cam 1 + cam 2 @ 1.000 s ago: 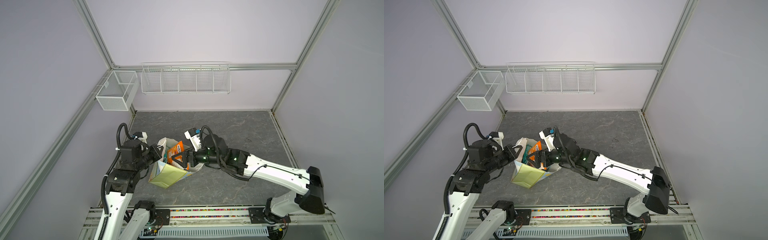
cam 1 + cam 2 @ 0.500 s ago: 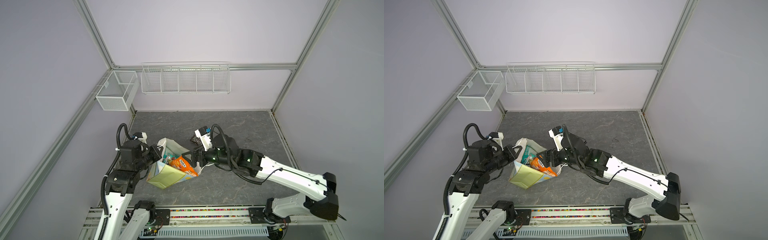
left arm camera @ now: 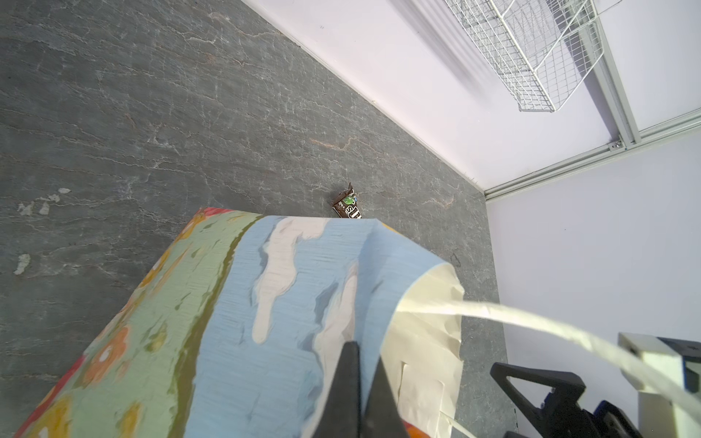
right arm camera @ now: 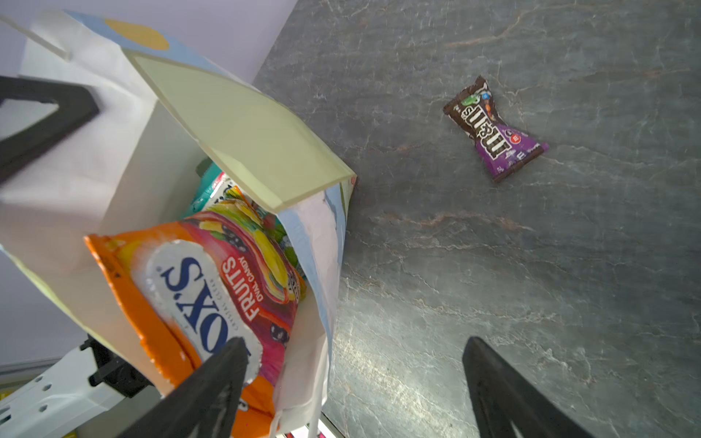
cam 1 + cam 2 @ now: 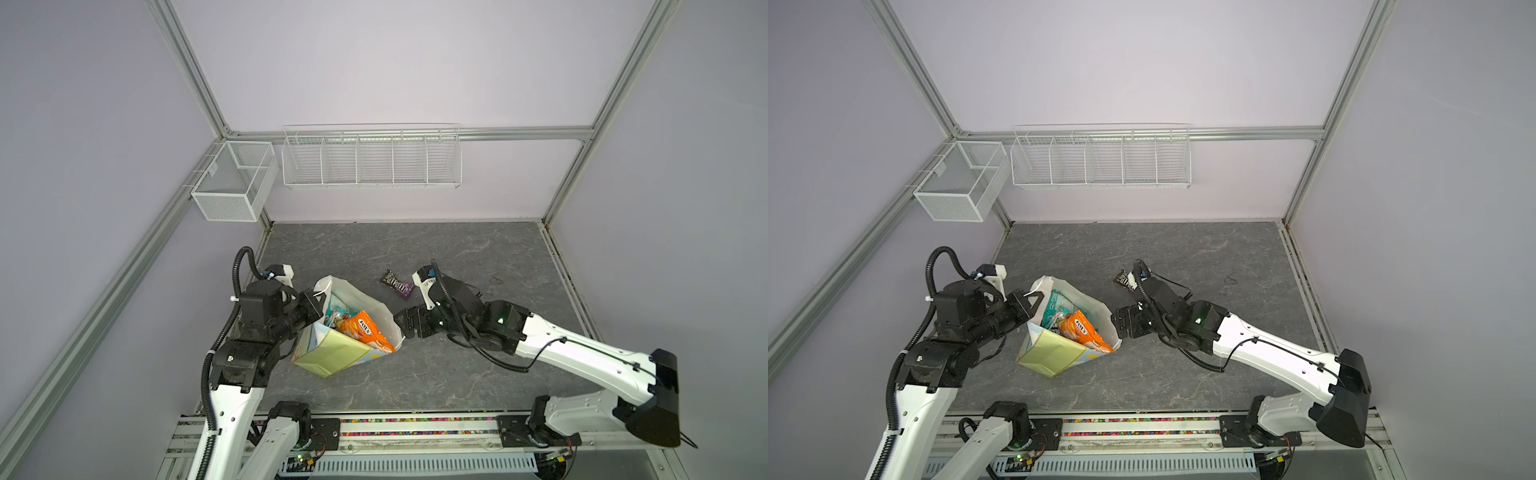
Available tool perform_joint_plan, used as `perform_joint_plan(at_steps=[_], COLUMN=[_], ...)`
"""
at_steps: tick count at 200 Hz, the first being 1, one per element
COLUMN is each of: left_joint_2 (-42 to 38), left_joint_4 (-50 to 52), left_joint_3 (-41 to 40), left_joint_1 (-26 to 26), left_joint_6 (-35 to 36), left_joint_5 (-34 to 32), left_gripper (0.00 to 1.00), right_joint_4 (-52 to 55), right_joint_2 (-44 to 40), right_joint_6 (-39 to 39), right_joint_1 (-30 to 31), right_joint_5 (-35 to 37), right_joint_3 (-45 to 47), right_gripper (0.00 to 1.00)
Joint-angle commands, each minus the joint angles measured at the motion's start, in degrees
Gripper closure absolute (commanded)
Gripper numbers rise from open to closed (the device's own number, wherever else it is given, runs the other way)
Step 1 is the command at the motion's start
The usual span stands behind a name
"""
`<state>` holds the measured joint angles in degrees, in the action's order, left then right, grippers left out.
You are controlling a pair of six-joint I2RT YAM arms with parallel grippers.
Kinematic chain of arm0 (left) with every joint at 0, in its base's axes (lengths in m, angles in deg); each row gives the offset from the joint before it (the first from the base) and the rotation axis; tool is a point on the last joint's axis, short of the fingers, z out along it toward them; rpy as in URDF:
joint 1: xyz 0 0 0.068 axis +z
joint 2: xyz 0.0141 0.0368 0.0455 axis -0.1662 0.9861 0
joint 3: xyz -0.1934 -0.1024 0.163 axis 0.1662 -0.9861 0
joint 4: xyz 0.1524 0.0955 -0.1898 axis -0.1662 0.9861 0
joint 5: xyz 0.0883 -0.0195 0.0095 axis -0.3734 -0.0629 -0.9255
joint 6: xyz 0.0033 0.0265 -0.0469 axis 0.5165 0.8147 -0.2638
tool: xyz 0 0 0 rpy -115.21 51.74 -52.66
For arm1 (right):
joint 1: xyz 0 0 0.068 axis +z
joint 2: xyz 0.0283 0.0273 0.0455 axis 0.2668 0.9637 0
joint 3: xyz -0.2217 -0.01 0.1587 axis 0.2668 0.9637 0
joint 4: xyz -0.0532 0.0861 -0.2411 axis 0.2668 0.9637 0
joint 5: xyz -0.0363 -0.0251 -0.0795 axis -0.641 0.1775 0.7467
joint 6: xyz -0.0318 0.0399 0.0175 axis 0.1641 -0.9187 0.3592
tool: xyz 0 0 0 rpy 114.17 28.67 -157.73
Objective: Place the snacks into the paper bag
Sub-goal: Shake the paper bag at the center of the table.
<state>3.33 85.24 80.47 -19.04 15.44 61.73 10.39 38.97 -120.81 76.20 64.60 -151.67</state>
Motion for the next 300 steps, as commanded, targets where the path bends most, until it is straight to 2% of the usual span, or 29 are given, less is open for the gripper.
perform_joint_plan(at_steps=[1, 37, 56, 68, 79, 96, 114, 165, 182, 204, 236, 258, 272, 300], left_joint_2=[-1.42, -1.11, -1.05, -1.03, -1.10, -0.91, -0.54, 3.06, 3.74, 4.97, 6.21, 6.01, 6.35, 6.90], left_joint_4=[-8.09, -8.10, -8.10, -8.18, -8.19, -8.31, -8.79, -9.41, -10.60, -11.95, -12.32, -11.79, -11.55, -11.36], left_joint_3=[4.53, 4.00, 3.82, 3.74, 3.74, 3.48, 3.12, 5.56, 4.89, 1.27, -0.43, 0.77, 1.57, 2.33], left_joint_1=[-0.02, 0.01, -0.01, -0.01, -0.01, -0.02, -0.02, -0.02, 0.05, 0.03, -0.02, -0.02, -0.01, 0.00], left_joint_6=[-1.11, -1.05, -1.03, -1.02, -1.04, -1.08, -1.03, -0.28, -0.60, -0.95, -0.75, 0.09, 0.54, 0.83], left_joint_5=[0.99, 1.33, 1.38, 1.63, 1.60, 1.77, 1.98, 2.31, 2.23, 2.52, 2.47, 0.98, 0.75, 0.65], left_gripper=[1.00, 1.00, 1.00, 1.00, 1.00, 1.00, 1.00, 0.98, 0.86, 0.67, 0.52, 0.50, 0.50, 0.56], right_joint_4=[-2.56, -6.96, -7.68, -7.86, -8.27, -8.02, -6.65, -3.26, -3.85, -5.99, -10.63, -10.15, -9.33, -8.00], right_joint_2=[2.46, 6.10, 7.63, 8.40, 8.81, 8.92, 8.22, 6.63, 7.50, 10.49, 13.54, 13.56, 13.57, 13.40], right_joint_6=[-0.70, -1.83, -2.26, -2.50, -2.67, -2.51, -1.01, 4.94, 5.78, 4.00, 1.09, 1.56, 1.97, 2.77], right_joint_1=[-0.03, 0.01, 0.06, 0.06, 0.07, -0.02, -0.32, -4.13, -5.45, -7.47, -9.28, -9.60, -9.93, -10.56], right_joint_5=[-7.05, -13.57, -14.28, -14.40, -14.86, -15.38, -15.46, -18.90, -20.30, -23.01, -27.58, -27.12, -26.78, -27.12], right_joint_3=[1.07, 2.09, 2.35, 2.44, 2.36, 1.48, -1.25, -14.90, -16.71, -14.54, -10.85, -12.36, -14.02, -16.88], right_gripper=[0.15, 0.30, 0.35, 0.41, 0.50, 0.73, 0.93, 0.93, 0.93, 0.93, 0.93, 0.92, 0.87, 0.84])
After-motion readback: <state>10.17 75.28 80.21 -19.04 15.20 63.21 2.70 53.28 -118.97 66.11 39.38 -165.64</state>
